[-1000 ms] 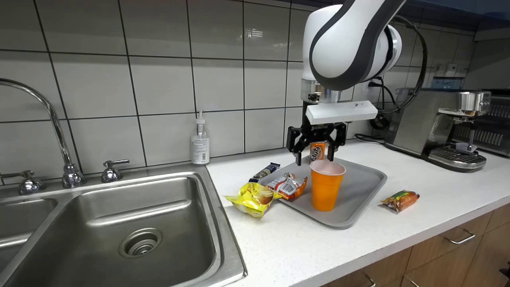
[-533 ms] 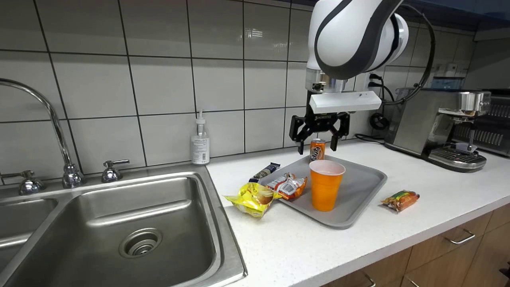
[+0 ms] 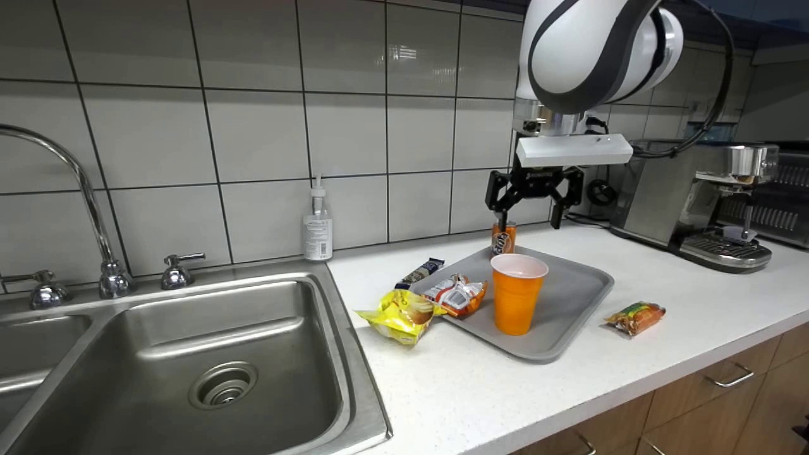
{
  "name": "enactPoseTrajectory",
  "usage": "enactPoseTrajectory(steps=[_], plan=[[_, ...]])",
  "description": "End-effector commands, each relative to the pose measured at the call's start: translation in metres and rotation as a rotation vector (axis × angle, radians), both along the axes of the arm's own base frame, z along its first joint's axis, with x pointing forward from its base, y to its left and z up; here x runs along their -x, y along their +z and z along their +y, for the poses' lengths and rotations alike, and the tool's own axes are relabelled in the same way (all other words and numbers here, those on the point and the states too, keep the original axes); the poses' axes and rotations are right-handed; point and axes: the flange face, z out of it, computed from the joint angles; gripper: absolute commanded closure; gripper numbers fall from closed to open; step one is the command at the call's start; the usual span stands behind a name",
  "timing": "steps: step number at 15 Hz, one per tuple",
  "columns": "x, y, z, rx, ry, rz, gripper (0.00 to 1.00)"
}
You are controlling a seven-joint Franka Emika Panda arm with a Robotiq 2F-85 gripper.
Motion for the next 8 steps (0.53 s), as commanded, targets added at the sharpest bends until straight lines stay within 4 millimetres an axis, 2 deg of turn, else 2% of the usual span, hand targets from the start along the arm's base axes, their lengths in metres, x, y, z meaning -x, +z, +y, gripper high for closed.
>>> enactPoseTrajectory(steps=[1, 8], plan=[[0.013, 0.009, -0.022, -0.005, -0.095, -0.029, 0.00], [0.030, 0.001, -0.067, 0.002, -0.287, -0.031, 0.00]])
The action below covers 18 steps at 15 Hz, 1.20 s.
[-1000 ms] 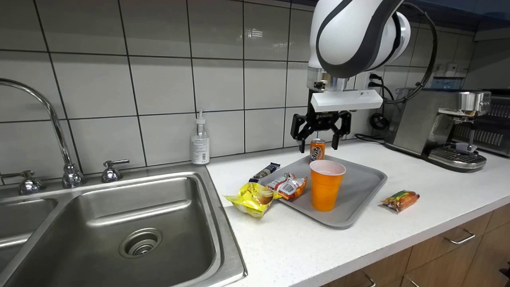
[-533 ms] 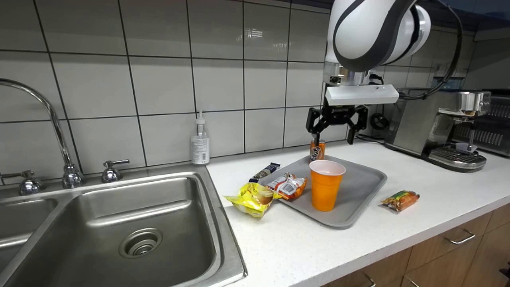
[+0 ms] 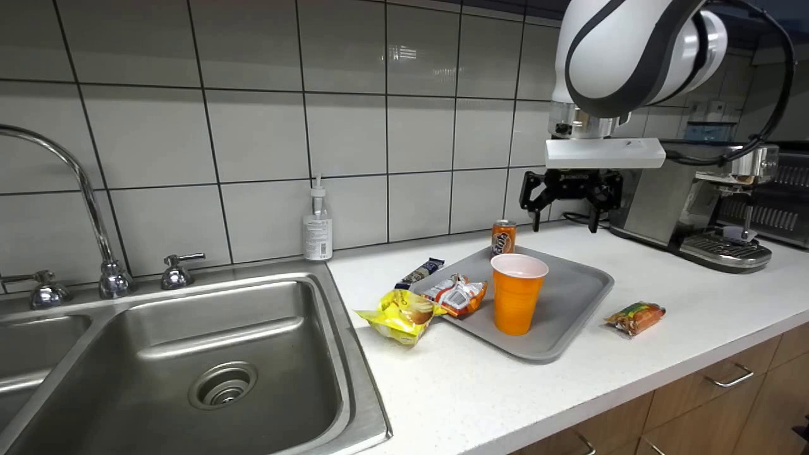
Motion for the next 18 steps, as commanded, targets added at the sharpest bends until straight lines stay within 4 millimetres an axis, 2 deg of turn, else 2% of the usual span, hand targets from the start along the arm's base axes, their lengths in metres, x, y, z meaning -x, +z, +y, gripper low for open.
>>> enactPoseTrajectory(steps=[1, 8, 18], plan=[[0.017, 0.002, -0.021, 0.005, -0.100, -0.022, 0.00], [0.027, -0.018, -0.050, -0.016, -0.249, -0.046, 0.00], [0.028, -0.050, -0.089, 0.009, -0.455, -0.067, 0.00]])
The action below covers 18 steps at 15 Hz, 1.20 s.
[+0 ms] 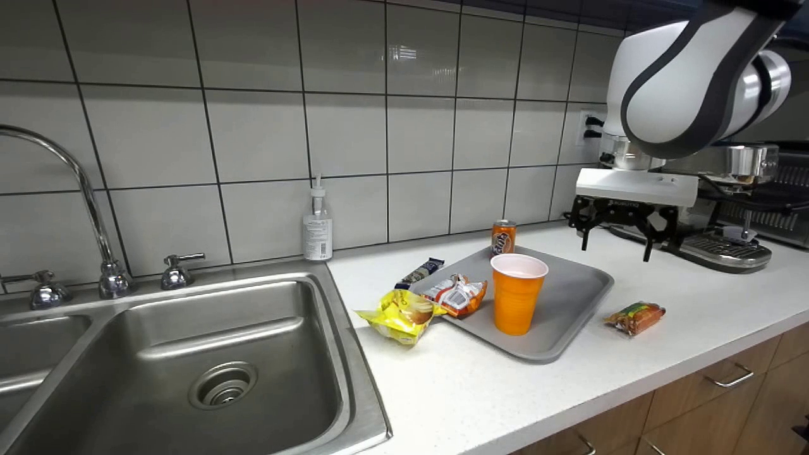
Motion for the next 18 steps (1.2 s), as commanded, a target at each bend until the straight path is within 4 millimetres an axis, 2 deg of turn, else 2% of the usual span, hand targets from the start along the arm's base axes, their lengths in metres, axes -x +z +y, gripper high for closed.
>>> enactPoseTrajectory(steps=[1, 8, 18], plan=[[-0.003, -0.014, -0.014, 0.023, -0.084, -0.018, 0.00], [-0.004, -0.047, -0.032, 0.034, -0.221, 0.015, 0.00], [-0.006, -0.088, -0.037, 0.047, -0.328, 0.080, 0.00]])
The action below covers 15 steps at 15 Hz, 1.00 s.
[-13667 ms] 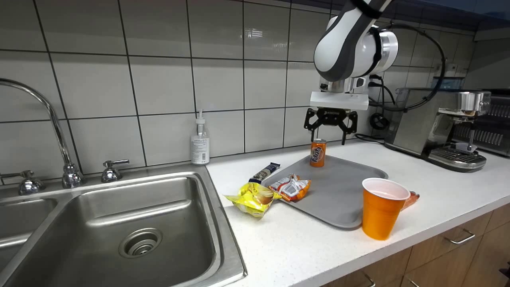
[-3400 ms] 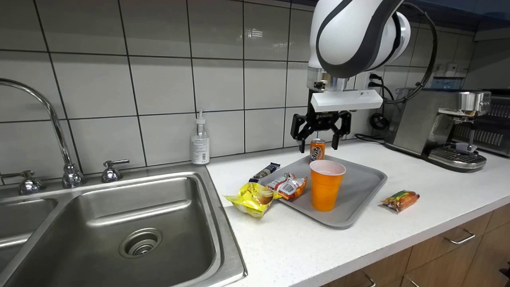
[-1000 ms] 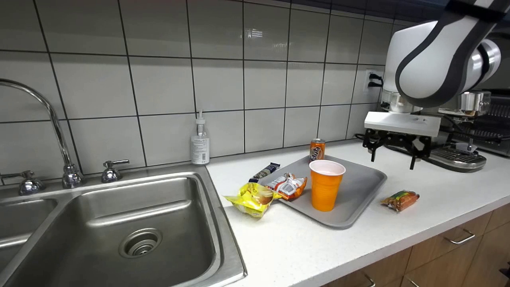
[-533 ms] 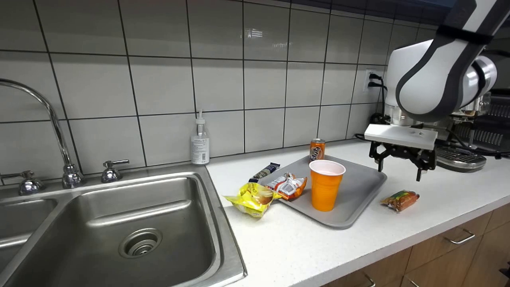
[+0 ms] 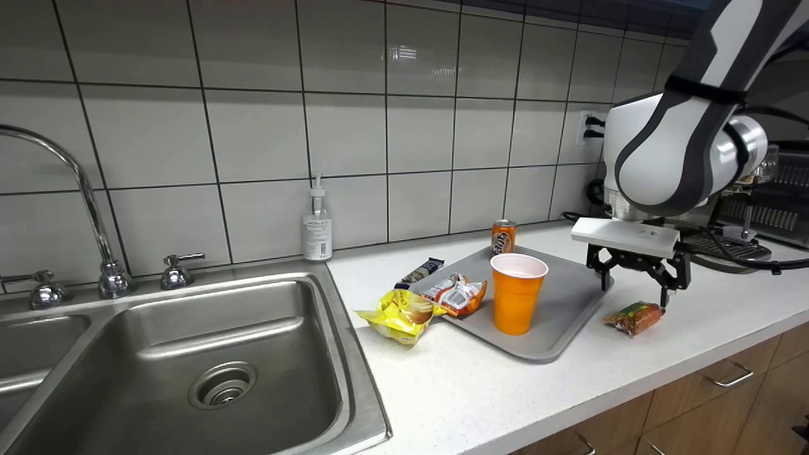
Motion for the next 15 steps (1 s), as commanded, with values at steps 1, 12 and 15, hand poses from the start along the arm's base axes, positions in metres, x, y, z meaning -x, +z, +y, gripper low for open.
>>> enactPoseTrajectory(steps=[1, 12, 15], plan=[[-0.006, -0.010, -0.002, 0.013, -0.046, 0.012, 0.00], [-0.003, -0.036, -0.009, 0.023, -0.108, 0.058, 0.00], [-0.004, -0.037, -0.010, 0.028, -0.120, 0.058, 0.25]])
